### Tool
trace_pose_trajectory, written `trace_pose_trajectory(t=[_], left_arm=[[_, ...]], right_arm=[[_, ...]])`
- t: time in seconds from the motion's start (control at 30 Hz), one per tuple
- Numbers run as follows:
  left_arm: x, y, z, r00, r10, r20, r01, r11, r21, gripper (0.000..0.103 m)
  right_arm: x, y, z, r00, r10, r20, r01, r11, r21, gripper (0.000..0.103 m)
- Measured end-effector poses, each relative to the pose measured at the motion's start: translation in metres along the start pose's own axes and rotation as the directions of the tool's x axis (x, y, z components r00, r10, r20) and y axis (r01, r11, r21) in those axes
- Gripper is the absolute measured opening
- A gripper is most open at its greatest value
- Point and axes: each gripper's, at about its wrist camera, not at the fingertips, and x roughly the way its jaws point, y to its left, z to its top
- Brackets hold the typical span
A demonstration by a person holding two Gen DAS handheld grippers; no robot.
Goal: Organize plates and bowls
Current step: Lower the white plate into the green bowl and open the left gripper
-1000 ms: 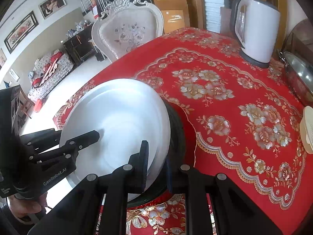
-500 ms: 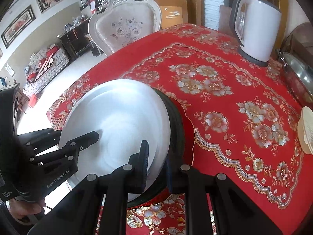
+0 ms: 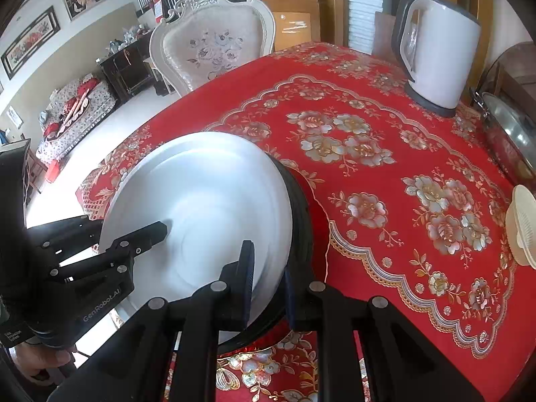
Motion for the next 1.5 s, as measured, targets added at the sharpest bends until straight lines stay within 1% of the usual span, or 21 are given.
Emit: trace_pose_trajectory(t=[0.3, 0.4, 0.53, 0.6, 0.7, 0.77, 0.9, 1.0, 1.03, 1.07, 1.1, 1.13, 1.17, 1.23, 1.3, 1.5], left_arm=[[0.001, -0.001, 0.001, 1.000, 0.016, 0.003, -0.016, 1.000, 0.008, 0.016], [0.001, -0.003, 0.002, 1.000, 0.026, 0.004, -0.026, 1.000, 0.017, 0.016], [0.001, -0.004, 0.002, 0.999, 0.036, 0.008, -0.036, 0.999, 0.022, 0.016], [0.001, -0.004, 0.002, 0.999, 0.038, 0.007, -0.039, 0.999, 0.025, 0.019], [0.000, -0.006, 0.003, 0.999, 0.047, 0.009, -0.047, 0.998, 0.035, 0.019], [-0.001, -0.006, 0.003, 0.998, 0.063, 0.017, -0.064, 0.997, 0.042, 0.019], [-0.004, -0.004, 0.004, 0.998, 0.057, 0.023, -0.058, 0.998, 0.037, 0.019], [-0.010, -0.002, 0.006, 0.996, 0.076, 0.047, -0.078, 0.996, 0.034, 0.020], [-0.013, 0.000, 0.007, 0.995, 0.077, 0.056, -0.079, 0.996, 0.030, 0.025], [-0.015, 0.001, 0.008, 0.996, 0.060, 0.064, -0.062, 0.998, 0.025, 0.032], [-0.017, 0.002, 0.009, 0.996, 0.051, 0.068, -0.053, 0.998, 0.020, 0.037], [-0.019, 0.002, 0.010, 0.996, 0.040, 0.074, -0.041, 0.999, 0.018, 0.042], [-0.020, 0.001, 0.011, 0.996, 0.045, 0.081, -0.047, 0.999, 0.020, 0.049], [-0.025, -0.001, 0.012, 0.992, 0.069, 0.106, -0.073, 0.997, 0.031, 0.058], [-0.027, -0.001, 0.012, 0.991, 0.071, 0.114, -0.075, 0.997, 0.032, 0.058], [-0.035, 0.006, 0.018, 0.989, 0.058, 0.135, -0.059, 0.998, 0.001, 0.058]], right_arm=[[0.000, -0.002, 0.001, 1.000, -0.005, 0.002, 0.005, 1.000, 0.005, 0.016], [-0.001, -0.002, 0.001, 1.000, -0.002, 0.001, 0.002, 1.000, 0.006, 0.019], [-0.001, -0.001, 0.001, 1.000, -0.019, 0.006, 0.019, 1.000, -0.005, 0.020], [-0.001, -0.001, 0.001, 1.000, -0.017, 0.005, 0.017, 1.000, -0.003, 0.020], [-0.002, -0.001, 0.001, 1.000, -0.014, 0.005, 0.014, 1.000, 0.003, 0.020], [-0.003, 0.000, 0.001, 1.000, -0.020, 0.005, 0.020, 1.000, 0.001, 0.020], [-0.005, 0.002, 0.001, 1.000, -0.028, 0.009, 0.028, 1.000, -0.002, 0.020], [-0.008, 0.001, 0.002, 0.999, -0.036, 0.017, 0.036, 0.999, -0.001, 0.020], [-0.009, 0.000, 0.002, 0.999, -0.046, 0.024, 0.046, 0.999, 0.000, 0.020], [-0.012, -0.001, 0.003, 0.998, -0.059, 0.034, 0.059, 0.998, 0.003, 0.020], [-0.014, -0.002, 0.003, 0.997, -0.065, 0.041, 0.065, 0.998, 0.007, 0.020], [-0.015, -0.004, 0.003, 0.997, -0.063, 0.045, 0.063, 0.998, 0.013, 0.021], [-0.017, -0.006, 0.003, 0.998, -0.051, 0.047, 0.050, 0.998, 0.023, 0.023], [-0.018, -0.009, 0.002, 0.998, -0.031, 0.049, 0.029, 0.999, 0.039, 0.033], [-0.019, -0.010, 0.001, 0.999, -0.013, 0.052, 0.010, 0.999, 0.048, 0.034], [-0.026, -0.016, -0.002, 0.998, 0.001, 0.070, -0.005, 0.998, 0.067, 0.034]])
